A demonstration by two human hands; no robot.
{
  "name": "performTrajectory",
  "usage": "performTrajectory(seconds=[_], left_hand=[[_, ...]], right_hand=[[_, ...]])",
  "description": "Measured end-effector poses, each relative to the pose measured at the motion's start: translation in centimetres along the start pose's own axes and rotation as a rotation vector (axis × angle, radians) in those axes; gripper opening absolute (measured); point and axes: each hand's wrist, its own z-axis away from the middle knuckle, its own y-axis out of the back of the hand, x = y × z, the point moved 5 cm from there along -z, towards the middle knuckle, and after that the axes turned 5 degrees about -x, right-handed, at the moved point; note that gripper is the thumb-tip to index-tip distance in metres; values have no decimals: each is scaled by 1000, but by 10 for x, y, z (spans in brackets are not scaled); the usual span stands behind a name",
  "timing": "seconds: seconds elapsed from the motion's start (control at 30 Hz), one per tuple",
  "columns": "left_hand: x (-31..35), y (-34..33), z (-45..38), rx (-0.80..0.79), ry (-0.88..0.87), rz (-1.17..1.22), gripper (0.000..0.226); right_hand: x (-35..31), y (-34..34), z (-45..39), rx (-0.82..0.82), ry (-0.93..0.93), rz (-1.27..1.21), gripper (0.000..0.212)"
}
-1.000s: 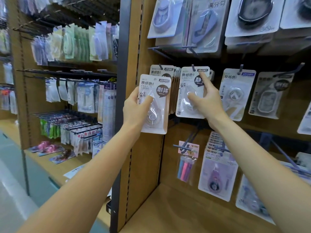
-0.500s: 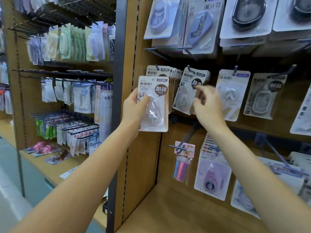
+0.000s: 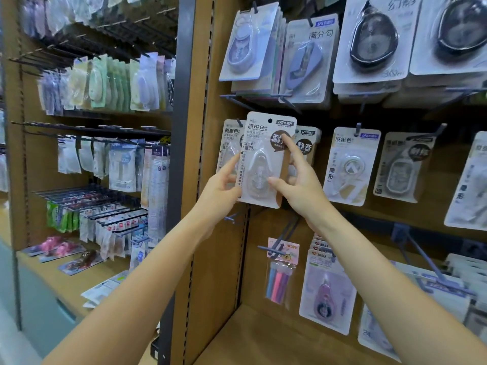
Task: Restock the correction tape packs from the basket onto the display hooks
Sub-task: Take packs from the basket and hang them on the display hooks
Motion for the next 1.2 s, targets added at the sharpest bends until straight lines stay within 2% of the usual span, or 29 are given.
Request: performTrajectory(seconds=[0.2, 0.33, 0.6, 0.67, 0.8, 0.9, 0.97, 1.07, 1.2], left_hand=[[-8, 14, -1, 130, -24, -52, 62], [-9, 27, -2, 197, -14, -162, 60], [-10, 33, -5, 199, 52, -282, 51], [-14, 32, -7, 157, 72, -313, 51], [-20, 28, -15, 29, 139, -389, 57], [-22, 29, -10, 47, 136, -388, 54], [-22, 34, -2, 117, 111, -403, 51], [-20, 42, 12, 200, 56, -459, 48], [-21, 53, 31, 210, 59, -501, 48]], right_hand=[[-4, -22, -29, -134, -5, 109, 78], [-5, -42, -49, -109, -44, 157, 79], [9, -46, -57, -32, -201, 100, 81], [10, -48, -58, -31, -222, 163, 81], [8, -52, -58, -32, -246, 439, 80], [6, -59, -60, 20, -296, 499, 84], [4, -65, -57, 32, -310, 550, 84], [3, -67, -48, 42, -306, 557, 79], [-11, -56, -26, 135, -226, 538, 55]])
